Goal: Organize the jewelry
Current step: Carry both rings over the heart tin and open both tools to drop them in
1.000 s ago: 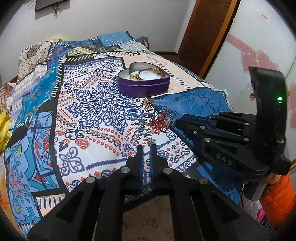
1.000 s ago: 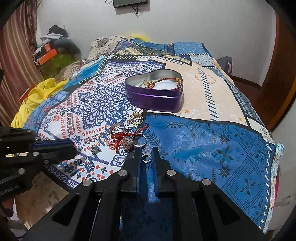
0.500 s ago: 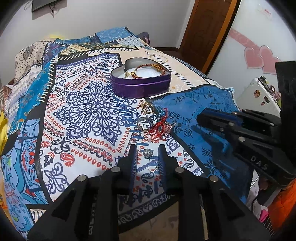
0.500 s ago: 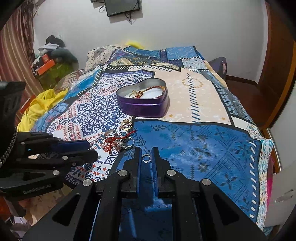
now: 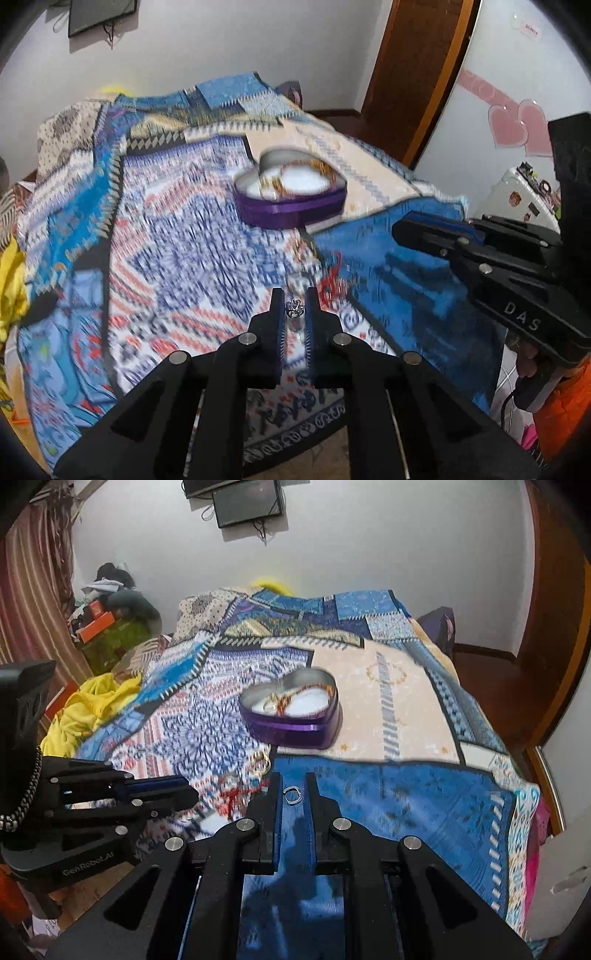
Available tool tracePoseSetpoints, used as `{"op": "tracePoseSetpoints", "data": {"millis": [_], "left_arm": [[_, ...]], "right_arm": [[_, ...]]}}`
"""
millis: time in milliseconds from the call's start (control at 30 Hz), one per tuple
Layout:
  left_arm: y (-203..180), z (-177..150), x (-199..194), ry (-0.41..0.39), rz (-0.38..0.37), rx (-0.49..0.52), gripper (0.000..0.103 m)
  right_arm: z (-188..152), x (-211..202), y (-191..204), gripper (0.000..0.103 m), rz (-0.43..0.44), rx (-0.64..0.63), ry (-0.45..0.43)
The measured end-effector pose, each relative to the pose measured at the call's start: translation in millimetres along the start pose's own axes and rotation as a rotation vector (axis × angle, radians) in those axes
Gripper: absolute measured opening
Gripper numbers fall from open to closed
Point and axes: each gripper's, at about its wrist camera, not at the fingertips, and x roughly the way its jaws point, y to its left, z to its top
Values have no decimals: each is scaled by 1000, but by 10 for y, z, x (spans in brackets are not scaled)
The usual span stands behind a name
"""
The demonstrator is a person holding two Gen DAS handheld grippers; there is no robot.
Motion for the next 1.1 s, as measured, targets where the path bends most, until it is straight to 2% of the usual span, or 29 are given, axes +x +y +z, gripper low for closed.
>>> {"op": "tracePoseSetpoints", "data": {"millis": [333,600,867,1100], "left_arm": [[102,489,-206,-127,34,3,9],[155,814,-201,-184,31,1,9],[228,928,-37,-178,8,-19,9],[281,939,230,-121,-26,-30,9]], "right_arm": [[318,-41,8,9,2,-10,-80],[565,6,-13,9,1,-21,-123],[677,139,-40,9,15,-20,-128],[642,409,-84,10,40,-14,-53]]}}
